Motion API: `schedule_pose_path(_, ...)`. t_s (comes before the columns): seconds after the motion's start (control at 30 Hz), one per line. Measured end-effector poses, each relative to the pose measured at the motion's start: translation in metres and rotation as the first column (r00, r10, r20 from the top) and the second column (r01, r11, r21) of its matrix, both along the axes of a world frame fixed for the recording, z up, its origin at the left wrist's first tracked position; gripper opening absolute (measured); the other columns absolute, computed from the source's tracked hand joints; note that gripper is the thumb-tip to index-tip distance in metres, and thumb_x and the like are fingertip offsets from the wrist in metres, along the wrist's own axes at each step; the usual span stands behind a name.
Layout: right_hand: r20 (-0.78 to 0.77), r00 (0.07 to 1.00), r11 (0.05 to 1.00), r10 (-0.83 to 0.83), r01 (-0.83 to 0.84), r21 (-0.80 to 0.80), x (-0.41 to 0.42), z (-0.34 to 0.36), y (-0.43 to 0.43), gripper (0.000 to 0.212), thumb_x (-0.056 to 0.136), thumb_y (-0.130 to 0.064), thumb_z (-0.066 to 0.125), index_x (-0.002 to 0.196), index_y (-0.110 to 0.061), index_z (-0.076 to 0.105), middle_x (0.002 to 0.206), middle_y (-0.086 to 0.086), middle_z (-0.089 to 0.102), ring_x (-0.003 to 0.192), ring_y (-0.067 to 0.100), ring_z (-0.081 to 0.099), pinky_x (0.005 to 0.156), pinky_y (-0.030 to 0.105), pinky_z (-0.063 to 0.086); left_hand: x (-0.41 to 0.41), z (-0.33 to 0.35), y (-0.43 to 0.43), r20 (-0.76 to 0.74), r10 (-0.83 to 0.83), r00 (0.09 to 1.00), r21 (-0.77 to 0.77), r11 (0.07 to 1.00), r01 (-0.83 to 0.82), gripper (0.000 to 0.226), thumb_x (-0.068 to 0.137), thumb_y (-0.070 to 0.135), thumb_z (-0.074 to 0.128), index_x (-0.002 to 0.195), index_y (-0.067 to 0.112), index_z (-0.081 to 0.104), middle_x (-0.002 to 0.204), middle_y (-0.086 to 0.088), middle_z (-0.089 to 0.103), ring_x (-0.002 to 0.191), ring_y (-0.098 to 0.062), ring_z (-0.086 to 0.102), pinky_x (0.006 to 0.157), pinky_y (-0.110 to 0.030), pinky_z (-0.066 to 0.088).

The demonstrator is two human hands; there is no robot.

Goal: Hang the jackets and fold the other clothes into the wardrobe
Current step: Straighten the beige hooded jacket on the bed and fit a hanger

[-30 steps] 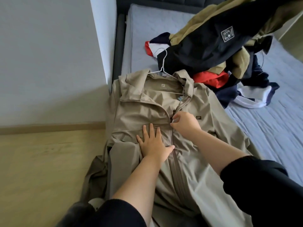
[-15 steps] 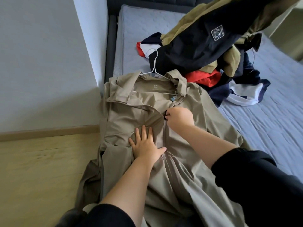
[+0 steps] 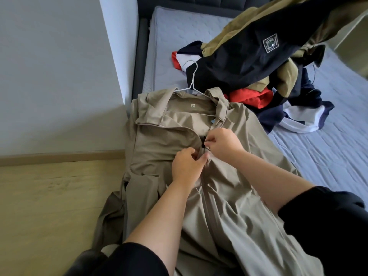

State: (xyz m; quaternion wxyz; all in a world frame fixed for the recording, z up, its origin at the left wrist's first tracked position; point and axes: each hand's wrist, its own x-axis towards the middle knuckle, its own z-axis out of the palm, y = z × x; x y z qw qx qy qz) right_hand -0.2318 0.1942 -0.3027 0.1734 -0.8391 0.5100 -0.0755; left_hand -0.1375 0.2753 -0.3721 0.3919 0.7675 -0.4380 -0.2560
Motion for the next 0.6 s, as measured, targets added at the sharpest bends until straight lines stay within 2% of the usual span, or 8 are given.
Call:
schedule_pose_path(0.1, 0.011, 0.999, 0.999, 0.037, -0.037, 0.014, -0.006, 0.002, 0.001, 0.011, 0.086, -0.015, 0.062, 0.081, -0.012, 0.072, 0.085, 0.002, 0.066, 0.088, 0.021, 0.058, 0.08, 0.035, 0.048, 0.003, 0.001, -0.001, -0.182, 0.025, 0.983, 0.03, 0.999, -0.02, 0.028, 0.082, 0.039, 0.067, 0.063, 0.021, 0.057, 0.06, 0.008, 0.058, 0.066, -0.013, 0.056, 0.062, -0.027, 0.039)
schedule_pose_path(0.23, -0.014, 0.998, 0.998, 0.056, -0.056, -0.005, -0.006, 0.003, 0.003, 0.013, 0.088, -0.018, 0.061, 0.079, -0.015, 0.07, 0.083, 0.001, 0.066, 0.085, 0.02, 0.058, 0.077, 0.033, 0.048, 0.006, 0.003, -0.002, -0.234, -0.013, 0.972, 0.034, 0.999, 0.022, 0.038, 0.083, 0.026, 0.067, 0.05, 0.019, 0.049, 0.04, 0.01, 0.048, 0.044, -0.004, 0.047, 0.049, -0.018, 0.035)
schedule_pose_path(0.27, -0.09, 0.993, 0.997, 0.075, -0.077, -0.021, -0.006, 0.003, 0.005, 0.015, 0.09, -0.02, 0.058, 0.08, -0.016, 0.068, 0.083, 0.001, 0.065, 0.085, 0.022, 0.058, 0.077, 0.033, 0.048, 0.006, 0.003, -0.001, -0.218, -0.036, 0.975, 0.041, 0.998, 0.046, 0.042, 0.083, 0.022, 0.066, 0.047, 0.017, 0.045, 0.037, 0.008, 0.044, 0.042, -0.006, 0.044, 0.046, -0.016, 0.033)
schedule_pose_path(0.33, -0.309, 0.936, 0.966, 0.167, -0.218, -0.139, -0.004, 0.003, 0.012, 0.018, 0.09, -0.018, 0.054, 0.073, -0.017, 0.058, 0.076, 0.0, 0.059, 0.078, 0.025, 0.058, 0.072, 0.03, 0.043, 0.005, 0.003, 0.002, -0.174, -0.079, 0.982, 0.056, 0.994, 0.09, 0.042, 0.081, 0.018, 0.063, 0.048, 0.016, 0.037, 0.043, 0.002, 0.036, 0.048, -0.013, 0.036, 0.053, -0.025, 0.032)
schedule_pose_path(0.4, -0.385, 0.878, 0.87, 0.285, -0.406, -0.28, 0.0, 0.004, 0.016, 0.019, 0.08, -0.008, 0.059, 0.064, -0.016, 0.053, 0.066, 0.001, 0.053, 0.064, 0.027, 0.055, 0.067, 0.028, 0.032, 0.007, 0.001, 0.004, -0.145, -0.098, 0.985, 0.075, 0.991, 0.109, 0.042, 0.081, 0.015, 0.061, 0.051, 0.014, 0.032, 0.049, 0.001, 0.031, 0.052, -0.016, 0.029, 0.057, -0.03, 0.027)
schedule_pose_path(0.43, -0.369, 0.884, 0.855, 0.286, -0.41, -0.319, 0.003, 0.007, 0.012, 0.015, 0.077, -0.005, 0.061, 0.065, -0.014, 0.058, 0.066, 0.003, 0.056, 0.062, 0.028, 0.056, 0.067, 0.028, 0.03, 0.009, 0.0, 0.004, -0.121, -0.114, 0.986, 0.092, 0.988, 0.125, 0.042, 0.082, 0.016, 0.061, 0.052, 0.015, 0.031, 0.05, 0.001, 0.031, 0.052, -0.016, 0.029, 0.055, -0.031, 0.025)
schedule_pose_path(0.5, -0.295, 0.938, 0.889, 0.179, -0.283, -0.361, 0.008, 0.017, -0.002, 0.011, 0.082, -0.012, 0.056, 0.079, -0.012, 0.066, 0.081, 0.006, 0.065, 0.076, 0.03, 0.06, 0.069, 0.03, 0.033, 0.013, 0.0, 0.005, -0.075, -0.168, 0.983, 0.137, 0.975, 0.177, 0.043, 0.083, 0.017, 0.06, 0.053, 0.016, 0.03, 0.051, 0.001, 0.032, 0.054, -0.019, 0.032, 0.052, -0.032, 0.024)
schedule_pose_path(0.6, -0.137, 0.99, 0.955, 0.03, -0.068, -0.287, 0.01, 0.027, -0.019, 0.019, 0.089, -0.02, 0.055, 0.087, -0.01, 0.07, 0.088, 0.008, 0.068, 0.087, 0.031, 0.06, 0.071, 0.032, 0.044, 0.022, 0.0, 0.004, -0.048, -0.243, 0.969, 0.225, 0.942, 0.247, 0.037, 0.084, 0.021, 0.062, 0.055, 0.016, 0.039, 0.059, -0.005, 0.046, 0.066, -0.027, 0.046, 0.059, -0.03, 0.034)
